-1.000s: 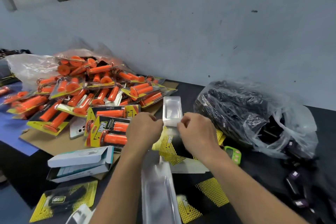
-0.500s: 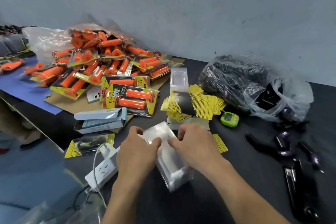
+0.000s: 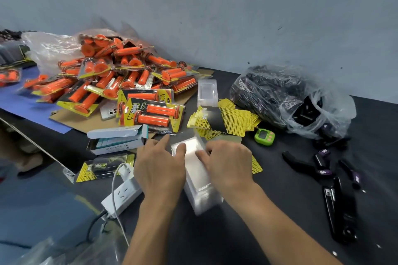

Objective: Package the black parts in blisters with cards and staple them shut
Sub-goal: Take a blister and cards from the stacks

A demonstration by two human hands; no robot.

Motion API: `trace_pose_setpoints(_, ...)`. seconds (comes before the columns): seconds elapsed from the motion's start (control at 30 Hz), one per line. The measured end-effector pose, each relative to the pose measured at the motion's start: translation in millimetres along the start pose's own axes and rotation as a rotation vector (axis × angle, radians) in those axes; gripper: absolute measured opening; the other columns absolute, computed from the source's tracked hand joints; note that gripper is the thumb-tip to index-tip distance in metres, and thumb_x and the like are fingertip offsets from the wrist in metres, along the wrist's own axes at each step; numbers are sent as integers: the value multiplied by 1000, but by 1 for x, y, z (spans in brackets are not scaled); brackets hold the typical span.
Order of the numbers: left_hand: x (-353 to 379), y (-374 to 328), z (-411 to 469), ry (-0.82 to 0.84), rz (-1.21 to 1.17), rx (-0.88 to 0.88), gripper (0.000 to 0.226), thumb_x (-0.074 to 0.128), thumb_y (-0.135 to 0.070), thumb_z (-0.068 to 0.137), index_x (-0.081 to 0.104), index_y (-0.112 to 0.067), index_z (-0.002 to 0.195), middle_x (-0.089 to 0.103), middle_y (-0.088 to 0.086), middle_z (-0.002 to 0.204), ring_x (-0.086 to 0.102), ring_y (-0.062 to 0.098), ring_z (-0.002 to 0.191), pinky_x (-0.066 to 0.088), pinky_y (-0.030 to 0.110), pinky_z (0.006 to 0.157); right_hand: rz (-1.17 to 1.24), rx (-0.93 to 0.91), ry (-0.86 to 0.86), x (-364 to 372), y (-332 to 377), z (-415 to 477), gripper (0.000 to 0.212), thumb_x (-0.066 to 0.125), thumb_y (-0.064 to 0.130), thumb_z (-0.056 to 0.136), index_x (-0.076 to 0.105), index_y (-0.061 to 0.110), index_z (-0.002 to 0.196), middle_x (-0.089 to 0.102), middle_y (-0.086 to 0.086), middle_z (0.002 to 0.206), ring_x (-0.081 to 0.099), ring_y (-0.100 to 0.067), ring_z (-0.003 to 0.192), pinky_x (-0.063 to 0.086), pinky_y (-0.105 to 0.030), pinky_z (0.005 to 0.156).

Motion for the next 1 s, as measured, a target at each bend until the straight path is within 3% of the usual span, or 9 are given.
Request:
trace_pose_setpoints(0.13, -7, -5, -4, -88, -13, 86, 49, 79, -45, 86, 74, -18, 126, 64, 4, 100, 52, 26, 97, 37, 39, 83, -98, -49, -148, -11, 3, -6, 40, 76, 59, 84, 74, 22, 66, 67, 3, 60, 57, -20, 56, 28, -26, 57)
trace_pose_setpoints(0.2, -13, -6, -4, -80, -107, 61, 48, 81, -40, 86, 72, -19, 128, 64, -1, 101, 54, 20, 95, 41, 37, 87, 102, -16, -120, -13, -2, -7, 38, 72, 54, 89, 71, 23, 69, 67, 5, 64, 58, -18, 61, 32, -27, 59)
trace_pose_setpoints(0.37, -19, -22, -5, 303, -1038, -255, 46, 83, -20, 86, 68, -32, 128, 79, -9, 93, 74, 5, 86, 61, 26, 71, 899, 234, -56, -19, -33, -7, 14, 77, 35, 84, 71, 28, 74, 69, 12, 59, 63, -6, 53, 45, -20, 53)
trace_pose_setpoints(0.5, -14, -66, -38, 596, -890, 28, 48, 78, -29, 74, 69, -47, 117, 77, -20, 101, 74, 1, 92, 61, 21, 73, 1059, 432, -195, -23, -69, -34, 13, 78, 28, 87, 70, 27, 77, 68, 2, 55, 57, -10, 41, 43, -23, 44)
trace_pose_setpoints(0.6, 6, -91, -69, 683, -823, 61, 45, 76, -21, 84, 64, -49, 117, 77, -17, 100, 72, -1, 93, 60, 25, 82, 1060, 577, -193, -25, -109, -59, 11, 78, 29, 81, 68, 26, 79, 70, -2, 59, 59, -15, 45, 46, -32, 50)
trace_pose_setpoints(0.67, 22, -103, -83, 672, -649, 146, 34, 69, -15, 93, 70, -40, 116, 77, -19, 102, 69, -4, 98, 56, 23, 90, 933, 611, -153, -32, -135, -75, 27, 76, 32, 73, 64, 38, 96, 75, 10, 76, 66, -9, 58, 54, -33, 58)
trace_pose_setpoints(0.73, 41, -115, -97, 728, -480, 271, 29, 64, -14, 97, 77, -32, 116, 77, -18, 109, 68, 0, 106, 52, 24, 96, 749, 561, -114, -44, -159, -86, 55, 77, 24, 74, 55, 50, 116, 71, 27, 92, 67, -1, 72, 50, -14, 62)
trace_pose_setpoints(0.83, 66, -125, -116, 830, -280, 394, 25, 66, -29, 97, 76, -45, 114, 76, -22, 112, 68, 6, 109, 55, 33, 93, 558, 526, -42, -54, -190, -95, 46, 74, 14, 80, 63, 45, 112, 70, 27, 82, 66, -1, 73, 47, -16, 65)
trace_pose_setpoints(1.0, 100, -113, -123, 682, -400, 81, 43, 83, -32, 82, 73, -37, 123, 74, -16, 118, 67, 8, 109, 51, 28, 97, 629, 688, -169, -50, -221, -119, 29, 69, 8, 86, 70, 30, 105, 72, 16, 66, 68, -2, 55, 47, -11, 57)
Point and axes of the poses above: each hand's wrist, its own z-axis towards the middle knuckle, its own x-axis out of the palm, y = z × x, the point moved 4 cm from there along z, towards the middle knuckle
